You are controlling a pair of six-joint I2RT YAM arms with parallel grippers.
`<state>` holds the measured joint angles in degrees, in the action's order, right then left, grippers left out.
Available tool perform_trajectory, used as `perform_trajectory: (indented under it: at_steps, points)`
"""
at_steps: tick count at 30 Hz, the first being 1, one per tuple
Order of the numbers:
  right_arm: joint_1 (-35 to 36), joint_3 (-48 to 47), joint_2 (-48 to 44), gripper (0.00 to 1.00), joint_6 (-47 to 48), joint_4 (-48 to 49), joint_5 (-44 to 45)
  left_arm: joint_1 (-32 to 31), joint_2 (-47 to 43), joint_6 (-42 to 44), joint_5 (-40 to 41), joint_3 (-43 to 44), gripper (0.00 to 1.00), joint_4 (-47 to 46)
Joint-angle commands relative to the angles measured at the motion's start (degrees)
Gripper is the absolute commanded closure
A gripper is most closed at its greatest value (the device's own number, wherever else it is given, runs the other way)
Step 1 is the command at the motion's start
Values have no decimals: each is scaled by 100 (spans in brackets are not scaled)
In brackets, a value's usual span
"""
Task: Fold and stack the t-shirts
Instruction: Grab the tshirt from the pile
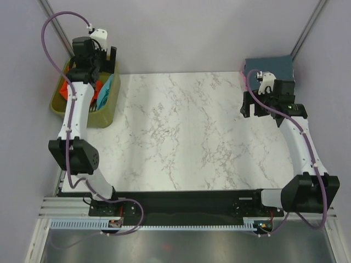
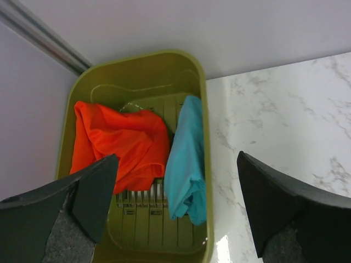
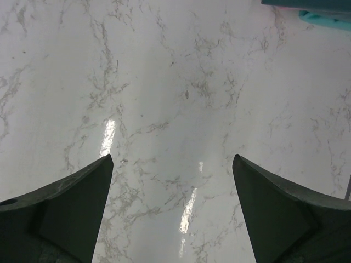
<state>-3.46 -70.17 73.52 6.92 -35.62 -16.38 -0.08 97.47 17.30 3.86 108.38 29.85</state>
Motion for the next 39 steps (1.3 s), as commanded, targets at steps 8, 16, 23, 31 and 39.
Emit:
perform_trajectory:
  at_steps: [8, 16, 23, 31, 39]
  points:
    - [-5, -1208, 1586, 2, 1022, -1290, 1196, 1246, 2116, -860, -622, 1157, 19, -392]
    - [-5, -1710, 2061, 2, 1189, -1334, 989, 1317, 3067, -438, -53, 1494, 21, -128]
    - [-5, -1894, 2457, 2, 1005, -1123, 259, 1309, 3419, 28, 387, 1230, 55, 214]
    - [4, -1737, 2203, 2, 689, -570, -251, 1308, 2420, -367, -41, 1054, 98, 609]
    - [-5, -1000, 1317, 2, 249, 229, -514, 923, 257, -1202, -2580, 194, 98, 461]
